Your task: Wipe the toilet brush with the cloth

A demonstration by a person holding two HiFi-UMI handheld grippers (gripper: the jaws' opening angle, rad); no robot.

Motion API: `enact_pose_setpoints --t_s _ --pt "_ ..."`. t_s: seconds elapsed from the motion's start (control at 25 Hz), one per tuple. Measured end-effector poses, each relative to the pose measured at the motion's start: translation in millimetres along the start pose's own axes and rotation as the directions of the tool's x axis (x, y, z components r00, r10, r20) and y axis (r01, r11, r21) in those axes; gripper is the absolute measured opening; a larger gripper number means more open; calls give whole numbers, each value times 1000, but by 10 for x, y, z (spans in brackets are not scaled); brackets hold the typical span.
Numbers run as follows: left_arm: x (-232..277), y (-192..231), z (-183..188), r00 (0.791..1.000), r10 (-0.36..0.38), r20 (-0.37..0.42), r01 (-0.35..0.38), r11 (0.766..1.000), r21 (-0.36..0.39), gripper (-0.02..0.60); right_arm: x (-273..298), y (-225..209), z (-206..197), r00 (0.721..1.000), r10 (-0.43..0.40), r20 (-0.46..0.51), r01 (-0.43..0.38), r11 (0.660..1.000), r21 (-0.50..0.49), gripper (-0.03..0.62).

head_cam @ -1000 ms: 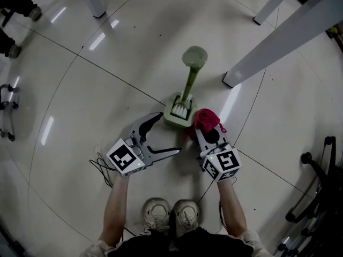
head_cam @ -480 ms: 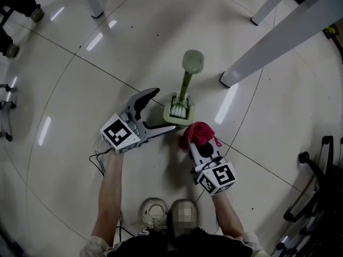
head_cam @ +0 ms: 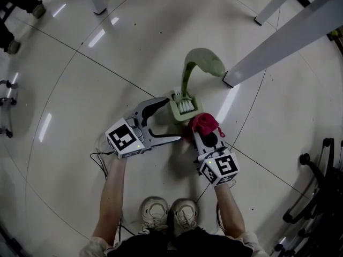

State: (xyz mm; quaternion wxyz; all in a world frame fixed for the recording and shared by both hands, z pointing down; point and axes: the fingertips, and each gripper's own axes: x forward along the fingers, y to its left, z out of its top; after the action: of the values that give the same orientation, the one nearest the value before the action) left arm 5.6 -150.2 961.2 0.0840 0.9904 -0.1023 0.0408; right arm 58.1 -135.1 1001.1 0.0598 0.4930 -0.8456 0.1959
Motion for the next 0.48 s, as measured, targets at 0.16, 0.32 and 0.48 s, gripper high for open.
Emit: enact_pose_setpoints --t_s 0.16,0.32,0.48 --pt "-39 -295 -49 999 -44 -12 44 999 -12 466 82 -276 107 999 -47 14 48 997 -62 32" --pt "37 -587 -78 996 -92 -5 92 995 -38 466 165 -497 204 997 -65 33 69 988 -140 32" --pt "41 -607 -63 996 -82 26 84 994 -64 466 350 -664 301 1000 -8 -7 6 961 -277 32"
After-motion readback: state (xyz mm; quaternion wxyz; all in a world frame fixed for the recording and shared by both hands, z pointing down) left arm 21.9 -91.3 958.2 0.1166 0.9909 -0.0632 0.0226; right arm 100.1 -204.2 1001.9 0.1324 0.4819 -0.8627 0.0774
